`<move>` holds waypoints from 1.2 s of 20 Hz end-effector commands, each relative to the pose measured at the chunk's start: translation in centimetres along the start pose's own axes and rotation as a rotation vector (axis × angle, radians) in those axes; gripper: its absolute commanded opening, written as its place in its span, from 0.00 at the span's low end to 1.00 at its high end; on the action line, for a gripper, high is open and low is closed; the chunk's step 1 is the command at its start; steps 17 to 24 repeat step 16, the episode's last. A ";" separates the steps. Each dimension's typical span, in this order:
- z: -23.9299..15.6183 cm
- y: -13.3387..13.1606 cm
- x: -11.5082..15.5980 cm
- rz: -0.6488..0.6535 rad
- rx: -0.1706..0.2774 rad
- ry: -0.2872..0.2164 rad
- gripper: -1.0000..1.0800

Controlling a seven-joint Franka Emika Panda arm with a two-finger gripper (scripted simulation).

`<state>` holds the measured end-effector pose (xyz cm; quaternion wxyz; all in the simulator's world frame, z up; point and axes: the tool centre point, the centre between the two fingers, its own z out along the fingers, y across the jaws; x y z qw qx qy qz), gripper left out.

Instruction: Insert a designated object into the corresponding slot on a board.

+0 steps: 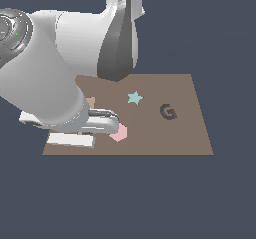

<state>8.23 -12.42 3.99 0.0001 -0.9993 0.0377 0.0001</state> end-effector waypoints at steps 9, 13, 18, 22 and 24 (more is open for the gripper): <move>1.0 0.0 0.0 0.000 0.000 0.000 0.96; 1.0 0.0 0.0 0.000 0.000 0.000 0.96; 1.0 0.0 0.0 0.000 0.000 0.000 0.96; 1.0 0.0 0.0 0.000 0.000 0.000 0.96; 1.0 0.0 0.0 0.000 0.000 0.000 0.96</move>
